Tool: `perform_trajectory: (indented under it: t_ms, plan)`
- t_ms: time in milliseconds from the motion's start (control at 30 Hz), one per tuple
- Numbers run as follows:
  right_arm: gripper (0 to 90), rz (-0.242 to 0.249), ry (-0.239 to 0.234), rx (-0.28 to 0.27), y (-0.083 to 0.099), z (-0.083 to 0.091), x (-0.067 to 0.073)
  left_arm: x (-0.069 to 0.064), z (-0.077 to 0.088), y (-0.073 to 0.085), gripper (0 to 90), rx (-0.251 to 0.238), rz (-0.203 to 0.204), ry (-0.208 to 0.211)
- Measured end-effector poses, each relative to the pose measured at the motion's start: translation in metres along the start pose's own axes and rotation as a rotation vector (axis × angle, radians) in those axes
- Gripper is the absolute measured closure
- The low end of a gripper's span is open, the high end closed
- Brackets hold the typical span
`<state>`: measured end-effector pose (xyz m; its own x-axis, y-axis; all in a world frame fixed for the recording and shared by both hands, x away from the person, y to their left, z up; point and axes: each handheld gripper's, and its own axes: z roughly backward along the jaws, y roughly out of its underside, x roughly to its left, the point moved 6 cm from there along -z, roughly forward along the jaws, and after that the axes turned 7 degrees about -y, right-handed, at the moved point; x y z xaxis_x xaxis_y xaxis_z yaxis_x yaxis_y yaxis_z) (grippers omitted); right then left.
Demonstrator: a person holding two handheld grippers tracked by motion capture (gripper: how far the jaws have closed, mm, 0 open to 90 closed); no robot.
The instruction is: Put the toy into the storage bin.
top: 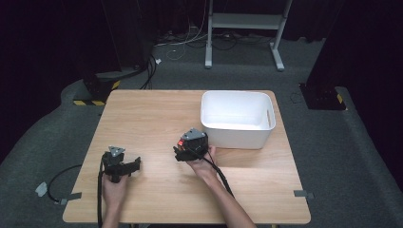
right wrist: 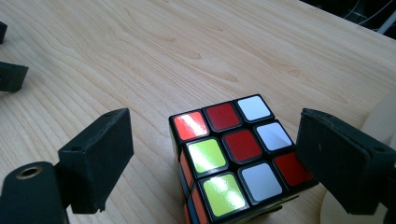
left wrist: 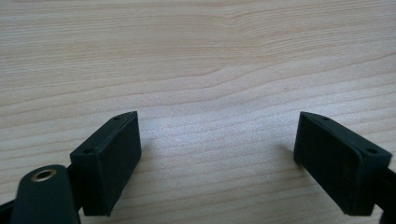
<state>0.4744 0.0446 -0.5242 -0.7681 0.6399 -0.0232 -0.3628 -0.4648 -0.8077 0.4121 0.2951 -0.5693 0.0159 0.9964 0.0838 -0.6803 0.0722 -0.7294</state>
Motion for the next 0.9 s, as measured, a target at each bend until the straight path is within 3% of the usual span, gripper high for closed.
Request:
perform_trajectory:
  t_ms: [233, 467, 700, 900]
  plan:
    - [11.9, -0.008, -0.035, -0.008, -0.001, 0.000, 0.003, 0.000, 0.000, 0.000, 15.1, -0.002, 0.000, 0.001]
    - [12.7, -0.006, -0.008, 0.000, -0.001, -0.001, 0.000, 0.000, 0.000, 0.000, 15.1, 0.000, 0.000, 0.000]
    - [12.6, 0.014, 0.013, 0.033, -0.008, -0.004, 0.001, 0.000, 0.000, 0.000, 15.1, 0.000, 0.000, 0.000]
    - [12.4, 0.010, 0.014, 0.097, 0.000, -0.013, 0.000, 0.000, 0.000, 0.000, 15.1, 0.000, 0.000, 0.000]
